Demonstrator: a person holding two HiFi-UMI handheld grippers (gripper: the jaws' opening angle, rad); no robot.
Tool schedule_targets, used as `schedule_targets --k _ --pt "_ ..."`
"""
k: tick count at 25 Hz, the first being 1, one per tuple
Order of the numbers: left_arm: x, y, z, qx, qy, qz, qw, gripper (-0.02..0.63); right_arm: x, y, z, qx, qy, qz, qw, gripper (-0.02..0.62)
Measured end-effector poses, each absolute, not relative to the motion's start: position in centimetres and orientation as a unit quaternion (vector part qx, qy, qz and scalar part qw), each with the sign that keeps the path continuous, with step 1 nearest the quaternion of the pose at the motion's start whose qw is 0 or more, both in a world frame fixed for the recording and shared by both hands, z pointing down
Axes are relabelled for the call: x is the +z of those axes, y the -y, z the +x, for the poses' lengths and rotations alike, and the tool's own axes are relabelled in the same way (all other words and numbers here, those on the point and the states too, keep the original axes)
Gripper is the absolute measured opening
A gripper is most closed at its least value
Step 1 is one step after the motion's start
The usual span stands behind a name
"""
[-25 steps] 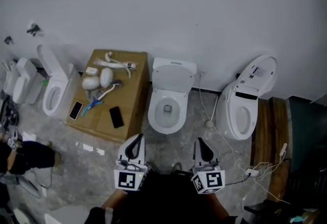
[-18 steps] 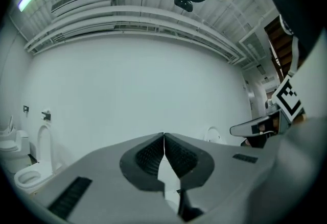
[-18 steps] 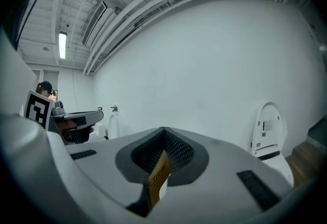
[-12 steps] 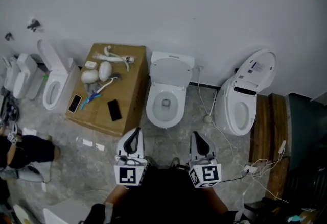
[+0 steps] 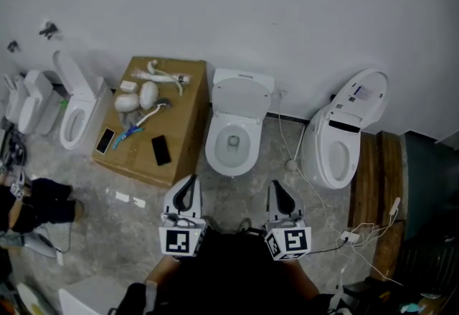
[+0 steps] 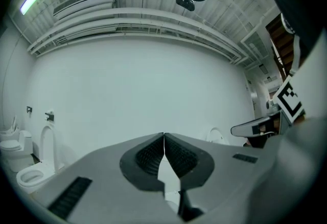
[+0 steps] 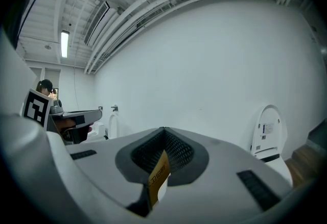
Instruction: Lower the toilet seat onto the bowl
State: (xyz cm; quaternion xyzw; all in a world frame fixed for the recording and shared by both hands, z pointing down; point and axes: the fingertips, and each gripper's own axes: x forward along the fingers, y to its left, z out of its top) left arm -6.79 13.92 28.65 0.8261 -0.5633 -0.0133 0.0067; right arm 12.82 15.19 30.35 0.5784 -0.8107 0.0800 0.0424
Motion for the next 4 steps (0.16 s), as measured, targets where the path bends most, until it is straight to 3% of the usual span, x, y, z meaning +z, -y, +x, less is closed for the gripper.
schedule_targets --k 4 --pt "28.80 -14.25 -6.50 -0.006 0.558 0.830 0.007 0.023 30.48 -15.32 12.69 0.082 0.811 0.577 0.042 0.021"
